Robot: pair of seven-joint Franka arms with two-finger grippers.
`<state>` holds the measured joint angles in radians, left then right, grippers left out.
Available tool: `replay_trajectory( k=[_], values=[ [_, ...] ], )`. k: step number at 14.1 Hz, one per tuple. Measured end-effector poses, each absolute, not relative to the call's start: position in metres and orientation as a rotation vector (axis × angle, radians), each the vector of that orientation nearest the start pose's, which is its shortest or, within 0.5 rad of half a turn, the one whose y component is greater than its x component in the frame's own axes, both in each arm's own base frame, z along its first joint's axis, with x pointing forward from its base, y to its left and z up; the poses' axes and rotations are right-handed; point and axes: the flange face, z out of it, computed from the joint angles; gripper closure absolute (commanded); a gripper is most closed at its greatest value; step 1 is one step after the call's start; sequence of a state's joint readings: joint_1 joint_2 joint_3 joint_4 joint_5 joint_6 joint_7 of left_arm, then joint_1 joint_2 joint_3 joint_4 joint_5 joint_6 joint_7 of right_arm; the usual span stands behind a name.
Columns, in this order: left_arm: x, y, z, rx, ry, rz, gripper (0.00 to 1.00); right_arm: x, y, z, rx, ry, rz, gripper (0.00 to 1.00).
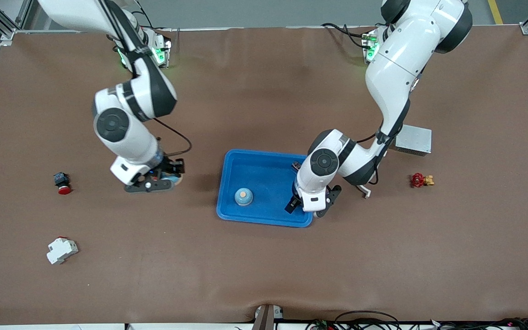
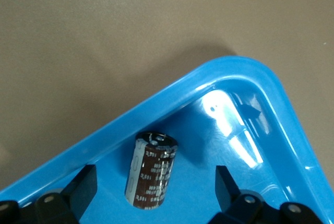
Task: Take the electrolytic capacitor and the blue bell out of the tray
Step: 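Carry the blue button with the right gripper toward the red button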
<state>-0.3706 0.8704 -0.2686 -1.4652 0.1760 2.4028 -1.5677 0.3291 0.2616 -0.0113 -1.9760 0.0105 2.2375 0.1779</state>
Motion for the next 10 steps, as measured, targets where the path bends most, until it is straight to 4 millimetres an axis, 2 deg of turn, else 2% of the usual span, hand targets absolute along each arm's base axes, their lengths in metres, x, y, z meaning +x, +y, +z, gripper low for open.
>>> replay_trajectory(
  k=[3, 5, 6, 10],
  values=[
    [0.607, -0.402, 0.183, -2.936, -1.434, 0.031, 0.67, 0.566, 0.116, 0.313, -3.115, -0.337, -0.042, 1.00],
    [0.607, -0.402, 0.183, -2.937, -1.436, 0.030, 0.94, 0.564, 0.074, 0.297, -3.111, -0.391, -0.041, 1.00],
    [0.608, -0.402, 0.184, -2.937, -1.436, 0.029, 1.00, 0.563, 0.059, 0.293, -3.110, -0.412, -0.033, 1.00],
    [0.610, -0.401, 0.185, -2.938, -1.441, 0.022, 1.00, 0.562, 0.012, 0.269, -3.098, -0.478, 0.019, 1.00]
  ],
)
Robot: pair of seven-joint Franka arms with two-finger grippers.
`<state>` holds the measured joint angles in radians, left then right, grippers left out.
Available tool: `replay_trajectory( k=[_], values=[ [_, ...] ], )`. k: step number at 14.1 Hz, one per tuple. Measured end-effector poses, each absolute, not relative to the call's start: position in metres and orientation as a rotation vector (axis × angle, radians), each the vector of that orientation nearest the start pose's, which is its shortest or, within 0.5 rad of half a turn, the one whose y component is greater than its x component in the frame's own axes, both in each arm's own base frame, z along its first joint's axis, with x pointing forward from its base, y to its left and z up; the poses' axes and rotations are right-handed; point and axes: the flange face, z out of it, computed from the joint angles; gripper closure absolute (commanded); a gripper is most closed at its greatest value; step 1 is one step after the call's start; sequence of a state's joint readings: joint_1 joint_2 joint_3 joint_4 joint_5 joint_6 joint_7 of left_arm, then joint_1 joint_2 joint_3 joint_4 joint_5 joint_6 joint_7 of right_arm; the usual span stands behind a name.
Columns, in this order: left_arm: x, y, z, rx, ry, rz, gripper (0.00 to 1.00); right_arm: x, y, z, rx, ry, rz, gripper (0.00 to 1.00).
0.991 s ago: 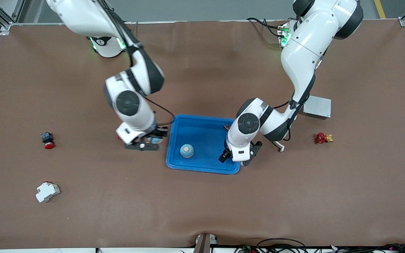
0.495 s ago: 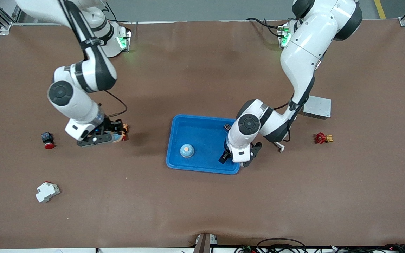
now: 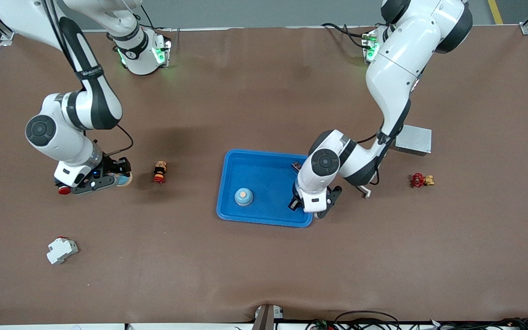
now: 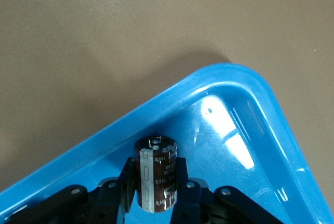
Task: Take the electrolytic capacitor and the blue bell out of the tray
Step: 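Carry the blue button with the right gripper toward the red button, then lower the blue button with the right gripper while the left gripper carries the capacitor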
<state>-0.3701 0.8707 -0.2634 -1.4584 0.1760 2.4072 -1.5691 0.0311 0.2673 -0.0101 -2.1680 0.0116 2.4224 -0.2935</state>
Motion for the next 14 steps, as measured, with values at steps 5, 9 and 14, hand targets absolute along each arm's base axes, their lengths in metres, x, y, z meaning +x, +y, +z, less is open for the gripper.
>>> replay_trajectory(
  k=[5, 9, 14],
  values=[
    [0.618, -0.404, 0.202, -2.960, -1.458, -0.012, 1.00, 0.561, -0.036, 0.227, -3.081, -0.533, 0.067, 1.00],
    [0.623, -0.404, 0.264, -2.955, -1.453, -0.048, 1.00, 0.565, -0.067, 0.209, -3.066, -0.571, 0.091, 1.00],
    [0.626, -0.359, 0.356, -2.912, -1.347, -0.001, 1.00, 0.567, -0.083, 0.199, -3.062, -0.568, 0.103, 1.00]
  ],
)
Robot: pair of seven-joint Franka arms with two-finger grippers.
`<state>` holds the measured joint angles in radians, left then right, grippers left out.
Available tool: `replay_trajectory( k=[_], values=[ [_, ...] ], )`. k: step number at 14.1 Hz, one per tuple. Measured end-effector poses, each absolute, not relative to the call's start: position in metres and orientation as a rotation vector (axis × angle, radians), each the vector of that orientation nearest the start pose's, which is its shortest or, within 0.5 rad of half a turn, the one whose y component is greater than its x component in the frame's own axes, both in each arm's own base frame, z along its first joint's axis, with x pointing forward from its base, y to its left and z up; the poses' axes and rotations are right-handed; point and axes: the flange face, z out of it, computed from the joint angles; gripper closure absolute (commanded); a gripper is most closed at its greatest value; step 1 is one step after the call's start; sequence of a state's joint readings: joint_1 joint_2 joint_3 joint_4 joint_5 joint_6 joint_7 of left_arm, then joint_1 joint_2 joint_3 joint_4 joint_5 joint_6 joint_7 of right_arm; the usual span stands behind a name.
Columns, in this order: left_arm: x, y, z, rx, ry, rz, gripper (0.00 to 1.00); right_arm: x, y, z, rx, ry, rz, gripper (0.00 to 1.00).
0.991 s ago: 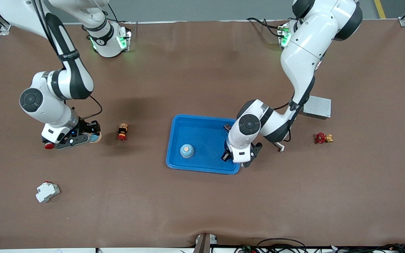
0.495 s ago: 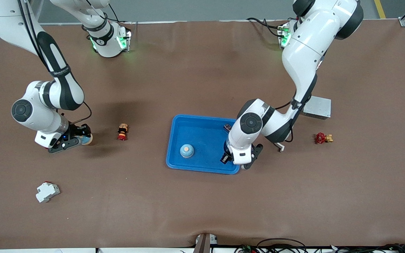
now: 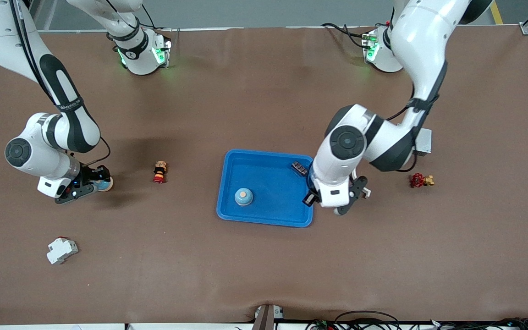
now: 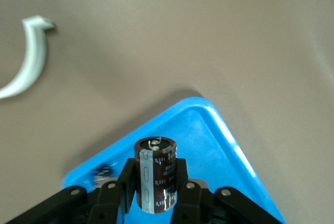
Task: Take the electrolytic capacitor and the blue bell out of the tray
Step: 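Lower the blue button with the right gripper while the left gripper carries the capacitor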
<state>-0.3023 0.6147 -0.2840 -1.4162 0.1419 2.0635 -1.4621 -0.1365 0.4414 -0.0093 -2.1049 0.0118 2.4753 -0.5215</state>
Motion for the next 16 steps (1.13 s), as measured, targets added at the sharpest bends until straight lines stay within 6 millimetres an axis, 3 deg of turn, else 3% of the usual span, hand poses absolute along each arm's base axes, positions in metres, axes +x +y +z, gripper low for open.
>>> replay_trajectory(
  k=[5, 10, 11, 12, 16],
  values=[
    [0.626, -0.281, 0.404, -2.954, -1.148, 0.161, 1.00, 0.567, -0.087, 0.198, -3.062, -0.562, 0.104, 1.00],
    [0.606, -0.212, 0.408, -2.974, -0.948, 0.199, 1.00, 0.568, -0.087, 0.193, -3.064, -0.562, 0.096, 1.00],
    [0.603, -0.198, 0.406, -2.979, -0.902, 0.210, 1.00, 0.567, -0.087, 0.192, -3.064, -0.561, 0.097, 0.19],
    [0.601, -0.183, 0.403, -2.986, -0.852, 0.226, 1.00, 0.568, -0.088, 0.193, -3.065, -0.560, 0.094, 0.00],
    [0.596, -0.115, 0.390, -3.041, -0.579, 0.289, 1.00, 0.573, -0.089, 0.197, -3.070, -0.560, 0.071, 0.00]
  ],
)
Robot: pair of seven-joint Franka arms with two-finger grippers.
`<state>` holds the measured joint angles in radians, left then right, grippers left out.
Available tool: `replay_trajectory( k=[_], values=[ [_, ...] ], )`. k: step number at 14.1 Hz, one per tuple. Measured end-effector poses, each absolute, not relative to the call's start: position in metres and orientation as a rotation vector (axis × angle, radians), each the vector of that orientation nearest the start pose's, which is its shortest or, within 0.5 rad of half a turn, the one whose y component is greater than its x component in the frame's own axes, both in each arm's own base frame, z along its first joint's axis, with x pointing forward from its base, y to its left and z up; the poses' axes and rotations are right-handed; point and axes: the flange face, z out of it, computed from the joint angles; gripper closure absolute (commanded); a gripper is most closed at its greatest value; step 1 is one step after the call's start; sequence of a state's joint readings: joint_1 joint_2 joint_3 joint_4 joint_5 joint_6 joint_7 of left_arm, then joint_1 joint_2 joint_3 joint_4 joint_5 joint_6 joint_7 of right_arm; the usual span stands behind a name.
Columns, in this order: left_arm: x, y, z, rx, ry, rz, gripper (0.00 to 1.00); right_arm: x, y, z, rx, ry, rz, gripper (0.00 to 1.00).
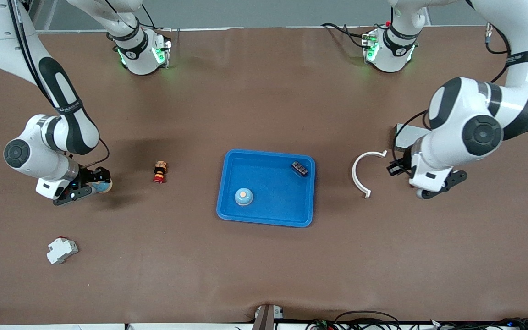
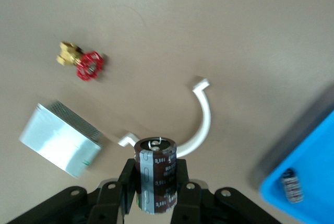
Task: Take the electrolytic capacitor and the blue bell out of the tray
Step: 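Lower the blue button with the right gripper while the left gripper carries the capacitor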
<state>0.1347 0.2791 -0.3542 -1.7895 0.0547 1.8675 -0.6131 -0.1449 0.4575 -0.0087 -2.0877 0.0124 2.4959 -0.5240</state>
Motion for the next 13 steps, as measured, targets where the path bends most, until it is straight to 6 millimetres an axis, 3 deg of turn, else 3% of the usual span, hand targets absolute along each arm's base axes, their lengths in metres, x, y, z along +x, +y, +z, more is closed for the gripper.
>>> replay_trajectory(
  k=[4, 6, 10, 13],
  values=[
    [0.591, -0.050, 0.381, -3.088, -0.392, 0.314, 1.00, 0.580, -0.080, 0.204, -3.057, -0.581, 0.076, 0.00],
    [0.589, -0.034, 0.370, -3.118, -0.295, 0.271, 1.00, 0.587, -0.060, 0.214, -3.042, -0.566, 0.095, 0.00],
    [0.582, -0.036, 0.338, -3.156, -0.194, 0.147, 1.00, 0.604, 0.018, 0.258, -3.051, -0.370, 0.172, 0.00],
    [0.568, -0.043, 0.302, -3.170, -0.156, 0.068, 1.00, 0.604, 0.108, 0.277, -3.086, -0.188, 0.162, 0.00]
  ],
)
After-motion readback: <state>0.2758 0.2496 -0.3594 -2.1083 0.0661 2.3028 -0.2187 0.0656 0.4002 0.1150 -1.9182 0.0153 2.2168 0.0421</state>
